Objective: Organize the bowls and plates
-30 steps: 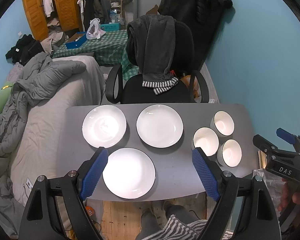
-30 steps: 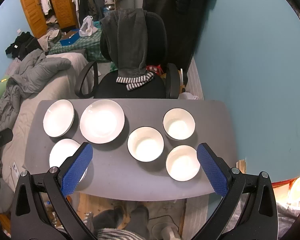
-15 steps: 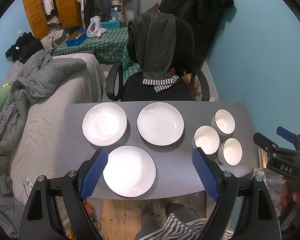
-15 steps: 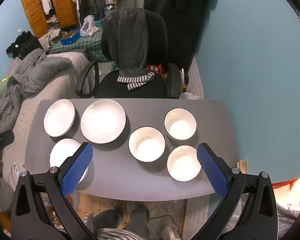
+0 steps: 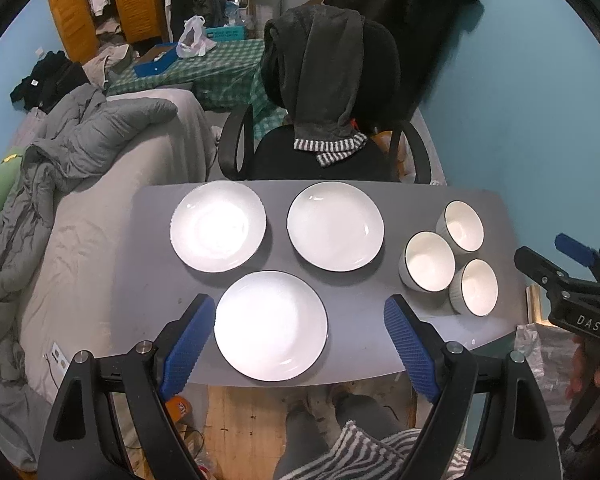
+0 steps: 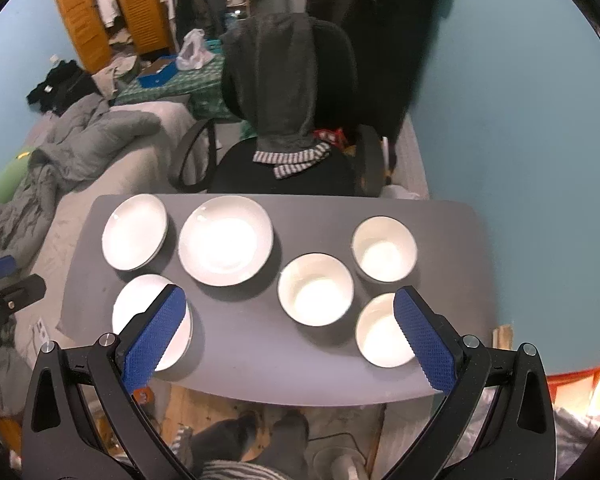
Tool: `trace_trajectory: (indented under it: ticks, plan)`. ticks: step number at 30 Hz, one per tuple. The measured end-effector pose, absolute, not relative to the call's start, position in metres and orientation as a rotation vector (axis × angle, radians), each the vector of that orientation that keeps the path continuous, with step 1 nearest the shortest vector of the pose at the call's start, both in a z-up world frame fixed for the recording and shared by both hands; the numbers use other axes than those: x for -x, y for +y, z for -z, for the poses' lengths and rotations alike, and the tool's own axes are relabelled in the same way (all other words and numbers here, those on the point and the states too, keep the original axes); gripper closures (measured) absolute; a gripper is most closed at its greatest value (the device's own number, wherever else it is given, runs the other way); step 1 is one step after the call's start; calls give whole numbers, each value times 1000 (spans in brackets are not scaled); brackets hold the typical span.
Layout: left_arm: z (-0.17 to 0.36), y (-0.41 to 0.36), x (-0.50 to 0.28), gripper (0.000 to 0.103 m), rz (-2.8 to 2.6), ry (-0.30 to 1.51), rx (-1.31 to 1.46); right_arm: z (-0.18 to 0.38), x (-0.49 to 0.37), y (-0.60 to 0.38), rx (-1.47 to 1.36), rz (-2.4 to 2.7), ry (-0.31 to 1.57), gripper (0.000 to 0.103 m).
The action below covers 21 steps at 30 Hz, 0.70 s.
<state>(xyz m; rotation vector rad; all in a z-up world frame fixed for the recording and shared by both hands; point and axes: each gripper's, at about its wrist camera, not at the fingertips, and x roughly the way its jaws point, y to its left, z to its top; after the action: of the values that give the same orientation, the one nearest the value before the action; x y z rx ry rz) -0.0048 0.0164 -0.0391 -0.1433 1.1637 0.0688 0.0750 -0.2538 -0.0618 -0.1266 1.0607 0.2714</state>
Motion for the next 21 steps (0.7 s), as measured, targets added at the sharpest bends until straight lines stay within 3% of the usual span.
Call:
trace_trajectory:
  ticks: [11, 21]
  plan:
    - [80, 65, 14, 16, -109, 1189, 236, 89, -79, -207, 226, -391, 1063, 1]
    - [142, 108, 14, 16, -113, 1199, 195, 153, -87, -163, 271, -493, 1106, 1]
